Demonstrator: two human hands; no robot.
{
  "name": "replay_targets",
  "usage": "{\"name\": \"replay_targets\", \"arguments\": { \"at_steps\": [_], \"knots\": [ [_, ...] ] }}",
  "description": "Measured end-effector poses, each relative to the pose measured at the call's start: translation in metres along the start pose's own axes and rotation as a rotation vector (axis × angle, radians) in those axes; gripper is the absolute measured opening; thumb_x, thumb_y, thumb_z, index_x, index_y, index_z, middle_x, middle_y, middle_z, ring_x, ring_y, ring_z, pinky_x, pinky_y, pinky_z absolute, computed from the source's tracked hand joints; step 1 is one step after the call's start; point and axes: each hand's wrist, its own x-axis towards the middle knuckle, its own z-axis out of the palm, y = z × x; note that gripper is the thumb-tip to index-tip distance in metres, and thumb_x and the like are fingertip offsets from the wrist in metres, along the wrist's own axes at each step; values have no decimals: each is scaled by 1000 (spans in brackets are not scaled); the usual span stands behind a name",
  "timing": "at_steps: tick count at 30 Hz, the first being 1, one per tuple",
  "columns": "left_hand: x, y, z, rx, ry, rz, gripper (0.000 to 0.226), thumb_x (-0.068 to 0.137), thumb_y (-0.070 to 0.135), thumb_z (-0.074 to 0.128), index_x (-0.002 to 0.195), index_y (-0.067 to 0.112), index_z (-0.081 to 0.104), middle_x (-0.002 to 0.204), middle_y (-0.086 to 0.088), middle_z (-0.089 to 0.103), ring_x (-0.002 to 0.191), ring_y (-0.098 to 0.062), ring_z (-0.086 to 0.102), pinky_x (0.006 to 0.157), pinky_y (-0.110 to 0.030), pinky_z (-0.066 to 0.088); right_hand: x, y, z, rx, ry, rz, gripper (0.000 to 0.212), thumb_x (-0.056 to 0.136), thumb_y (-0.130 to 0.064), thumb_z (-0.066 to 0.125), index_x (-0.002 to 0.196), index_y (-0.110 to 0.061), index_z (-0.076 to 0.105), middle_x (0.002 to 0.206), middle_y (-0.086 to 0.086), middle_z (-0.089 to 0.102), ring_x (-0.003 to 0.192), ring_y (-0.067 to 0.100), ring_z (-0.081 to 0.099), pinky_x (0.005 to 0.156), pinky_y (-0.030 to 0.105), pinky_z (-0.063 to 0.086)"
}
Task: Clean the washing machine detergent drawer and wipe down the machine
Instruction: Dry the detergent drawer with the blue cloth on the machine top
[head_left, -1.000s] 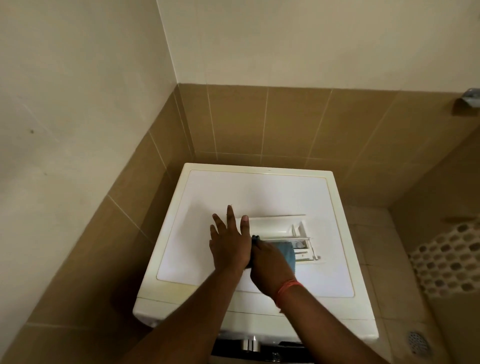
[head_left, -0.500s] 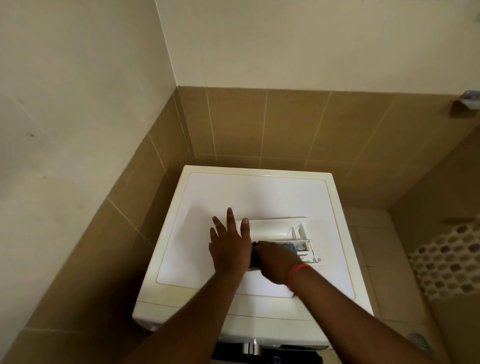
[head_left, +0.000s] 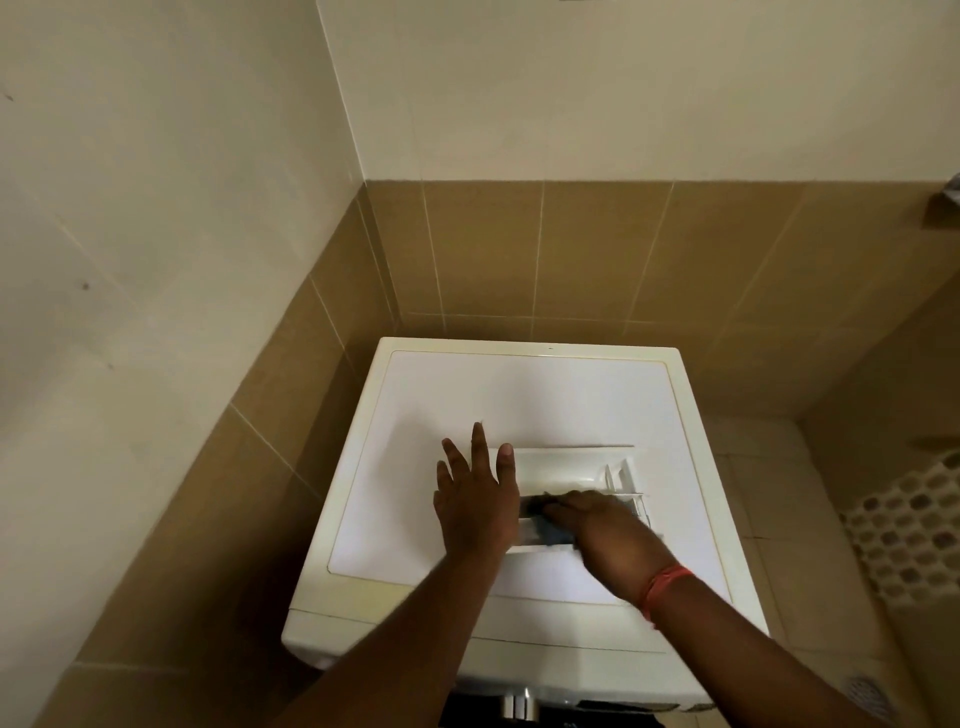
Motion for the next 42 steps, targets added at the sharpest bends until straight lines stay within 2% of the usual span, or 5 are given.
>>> {"name": "replay_targets", "arguments": {
  "at_steps": [10,19,25,34,42],
  "knots": [
    [0,2,1,-29,-8,-22,78,83,71,-1,154,40,2,165,-8,4,149,-35,15,119,-52,24,22,-41,-3,142,127,139,22,77,-9,72,97,-19,71,89,1,51,81,20,55,68,32,51],
    [2,1,1,-19,5,-10,79,83,70,-4,155,39,3,165,-9,4,149,-36,15,118,-53,24,39,-31,-21,4,-145,206,74,25,7,71,94,-9,51,103,11,55,95,29,51,74,38,45],
    [4,-6,5,1,5,-4,79,87,71,-10,156,35,3,165,-9,7,150,-34,13,118,-52,25,30,13,-32,-24,-115,433,19,80,-4,61,97,-10,53,108,12,58,100,27,59,74,26,37],
    [2,-1,-1,-168,18,-10,69,93,67,15,154,36,15,163,-4,12,149,-32,15,117,-58,22,-7,48,-44,174,334,728,14,79,3,63,93,2,61,95,21,56,83,37,57,67,30,39],
    [3,-1,2,-12,8,4,79,83,71,-1,155,38,5,164,-11,11,146,-39,23,115,-55,31,4,-26,-3,56,186,346,41,73,8,61,107,-12,71,94,11,67,90,32,60,77,37,49]
  ]
}}
